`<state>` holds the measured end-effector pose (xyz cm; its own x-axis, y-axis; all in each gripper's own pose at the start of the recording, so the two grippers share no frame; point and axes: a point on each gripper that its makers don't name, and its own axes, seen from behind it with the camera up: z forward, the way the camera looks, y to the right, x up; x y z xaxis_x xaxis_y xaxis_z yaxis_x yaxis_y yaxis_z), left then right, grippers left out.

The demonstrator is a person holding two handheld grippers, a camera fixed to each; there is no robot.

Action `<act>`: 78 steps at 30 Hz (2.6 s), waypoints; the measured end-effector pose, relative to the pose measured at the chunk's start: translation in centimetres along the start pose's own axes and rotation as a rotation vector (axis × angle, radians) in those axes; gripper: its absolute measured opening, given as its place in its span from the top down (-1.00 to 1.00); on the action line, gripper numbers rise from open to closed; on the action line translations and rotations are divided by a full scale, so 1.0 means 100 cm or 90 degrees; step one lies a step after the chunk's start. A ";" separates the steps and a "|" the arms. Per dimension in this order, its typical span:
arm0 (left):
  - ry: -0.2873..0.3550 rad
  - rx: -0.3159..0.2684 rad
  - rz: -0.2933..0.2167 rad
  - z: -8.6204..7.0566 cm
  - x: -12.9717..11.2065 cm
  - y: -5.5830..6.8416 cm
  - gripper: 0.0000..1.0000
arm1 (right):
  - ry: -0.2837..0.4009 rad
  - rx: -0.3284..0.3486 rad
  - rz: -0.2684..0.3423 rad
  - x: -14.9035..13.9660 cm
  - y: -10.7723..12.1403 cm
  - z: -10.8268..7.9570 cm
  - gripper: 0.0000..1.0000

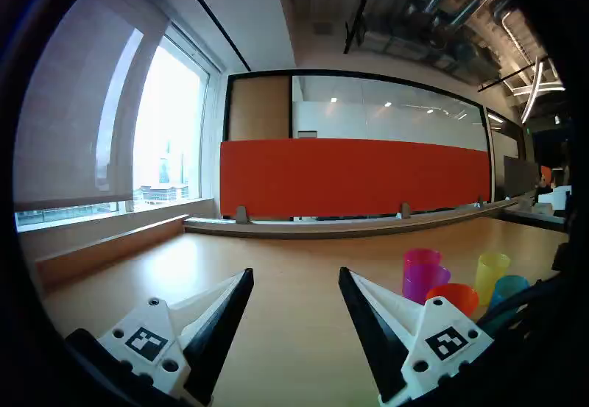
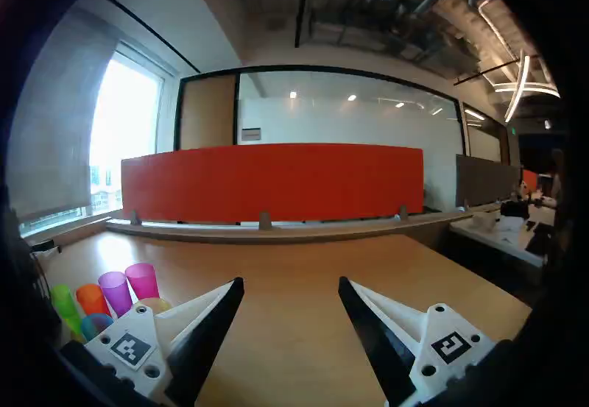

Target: Pour water

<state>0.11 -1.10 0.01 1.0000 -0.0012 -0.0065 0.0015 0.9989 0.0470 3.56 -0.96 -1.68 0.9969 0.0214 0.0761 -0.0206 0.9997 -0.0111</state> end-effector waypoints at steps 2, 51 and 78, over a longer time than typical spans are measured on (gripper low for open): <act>-0.002 0.000 0.000 0.000 0.000 0.000 -0.70 | 0.001 0.000 0.002 0.001 0.001 -0.001 -0.99; -0.004 -0.001 0.001 0.001 -0.001 0.000 -0.71 | 0.079 0.008 -0.040 -0.005 -0.017 0.015 -1.00; -0.004 -0.001 0.001 0.001 -0.002 -0.001 -0.71 | 0.049 0.004 -0.023 -0.034 0.009 0.022 -1.00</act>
<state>-0.04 -1.17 0.14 1.0000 -0.0001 0.0001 0.0001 0.9989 0.0460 -0.05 -0.14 0.23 0.9999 -0.0148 0.0002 0.0148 0.9999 -0.0042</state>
